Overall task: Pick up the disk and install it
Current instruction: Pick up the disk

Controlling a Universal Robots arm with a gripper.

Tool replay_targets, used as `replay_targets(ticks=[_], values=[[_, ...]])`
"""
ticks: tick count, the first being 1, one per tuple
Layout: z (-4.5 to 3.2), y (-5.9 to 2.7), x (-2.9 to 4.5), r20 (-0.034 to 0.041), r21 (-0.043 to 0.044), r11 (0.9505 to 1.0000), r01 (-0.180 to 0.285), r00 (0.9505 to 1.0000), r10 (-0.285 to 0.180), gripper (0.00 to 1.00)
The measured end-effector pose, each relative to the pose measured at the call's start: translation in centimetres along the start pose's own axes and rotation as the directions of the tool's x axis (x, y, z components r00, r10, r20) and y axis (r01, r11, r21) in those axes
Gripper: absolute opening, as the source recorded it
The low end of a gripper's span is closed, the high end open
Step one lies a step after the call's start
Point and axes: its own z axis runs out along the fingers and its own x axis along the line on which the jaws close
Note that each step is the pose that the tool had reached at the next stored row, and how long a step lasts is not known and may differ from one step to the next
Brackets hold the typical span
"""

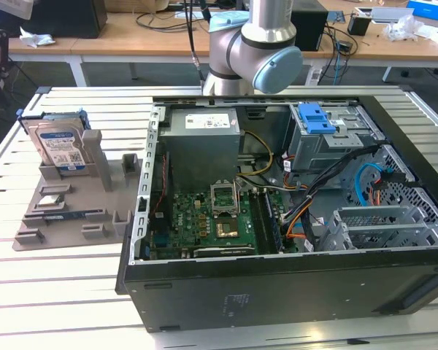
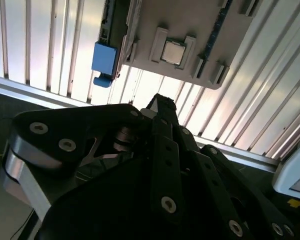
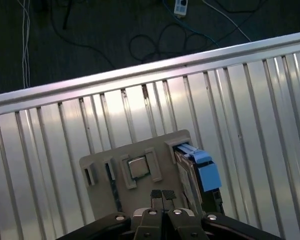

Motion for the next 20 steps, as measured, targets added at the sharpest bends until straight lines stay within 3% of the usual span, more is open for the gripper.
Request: replay_targets(ticks=[3,7,8,20], values=[[0.0,0.0,0.0,-0.0024,-0.0018,0.9965,0.083,0.9965,-0.083,0.11],[0.0,0.0,0.0,-0.0051,-0.0042,0.9836,0.18,0.9836,-0.18,0.11],[-0.01,0.0,0.0,-0.0053,-0.0044,0.9819,0.189,0.9819,-0.189,0.11],[0.02,0.03,-0.28,-0.0053,-0.0044,0.9816,0.191,0.9816,-0.191,0.11]])
